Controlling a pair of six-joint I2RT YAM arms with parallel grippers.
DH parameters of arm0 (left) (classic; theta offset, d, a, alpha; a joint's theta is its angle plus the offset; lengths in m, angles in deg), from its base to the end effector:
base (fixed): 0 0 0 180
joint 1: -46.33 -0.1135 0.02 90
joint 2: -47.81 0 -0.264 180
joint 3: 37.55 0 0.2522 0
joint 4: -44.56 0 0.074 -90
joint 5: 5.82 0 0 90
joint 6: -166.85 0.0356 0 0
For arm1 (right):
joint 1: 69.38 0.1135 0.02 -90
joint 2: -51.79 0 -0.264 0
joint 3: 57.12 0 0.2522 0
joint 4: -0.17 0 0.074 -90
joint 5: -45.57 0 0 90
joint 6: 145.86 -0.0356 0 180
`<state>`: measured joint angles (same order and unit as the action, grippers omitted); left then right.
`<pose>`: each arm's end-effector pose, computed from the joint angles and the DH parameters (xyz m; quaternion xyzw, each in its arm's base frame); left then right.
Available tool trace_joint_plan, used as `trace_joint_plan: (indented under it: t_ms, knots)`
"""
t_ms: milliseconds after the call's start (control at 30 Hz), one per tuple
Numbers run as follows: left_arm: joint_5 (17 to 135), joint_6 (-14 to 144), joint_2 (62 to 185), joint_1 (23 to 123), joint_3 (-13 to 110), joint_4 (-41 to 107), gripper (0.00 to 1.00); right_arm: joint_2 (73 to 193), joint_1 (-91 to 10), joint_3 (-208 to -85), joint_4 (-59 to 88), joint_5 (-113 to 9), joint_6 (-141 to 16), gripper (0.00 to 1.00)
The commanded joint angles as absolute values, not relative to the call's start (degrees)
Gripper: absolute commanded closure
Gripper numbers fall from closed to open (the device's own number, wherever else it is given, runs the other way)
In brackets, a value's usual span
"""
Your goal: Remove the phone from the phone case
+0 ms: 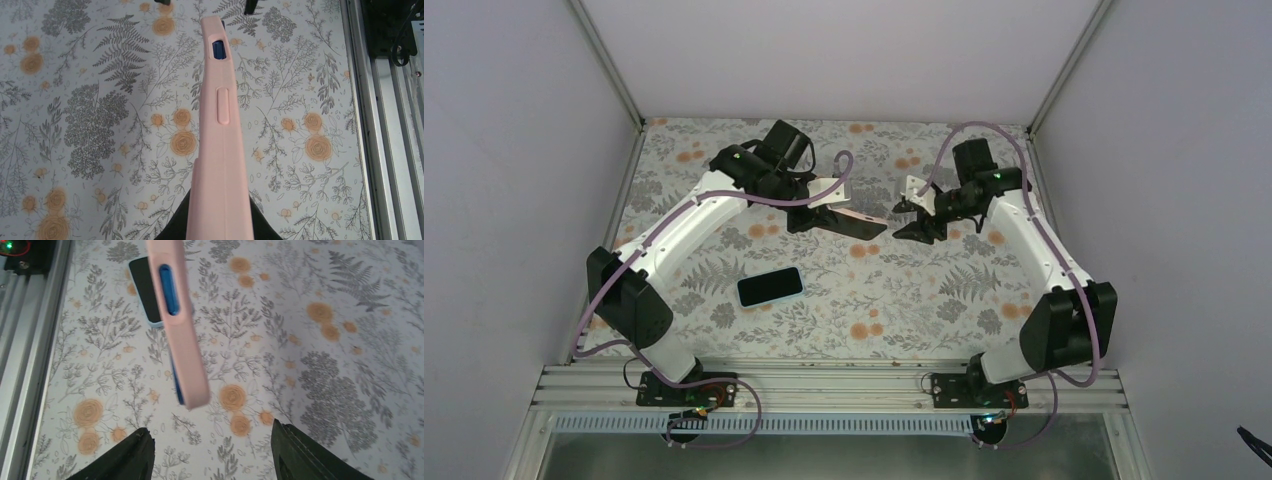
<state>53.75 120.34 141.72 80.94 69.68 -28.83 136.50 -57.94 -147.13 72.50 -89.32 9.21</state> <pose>0.2660 -0.2055 0.3443 0.6399 0.6813 -0.2335 0.2681 0.2748 0.0813 0.3083 -0.6205 0.6642 0.2509 0.3330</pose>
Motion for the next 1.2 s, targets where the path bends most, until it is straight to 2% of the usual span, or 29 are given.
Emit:
trace_joint_plan:
  t_ms: [0, 567, 1167]
  knots:
    - [51.93, 120.49, 141.16, 80.87, 70.83, -26.94, 0.98, 135.70, -57.02, -144.89, 69.18, -92.05, 7.97, 0.40]
    - [51.72, 120.21, 141.48, 80.87, 71.47, -27.06, 0.98, 138.00, -57.01, -147.33, 63.88, -92.19, 3.98, 0.43]
    - [52.05, 119.88, 142.77, 80.96, 72.90, -27.23, 0.98, 137.95, -57.01, -147.77, 66.63, -93.77, 5.98, 0.43]
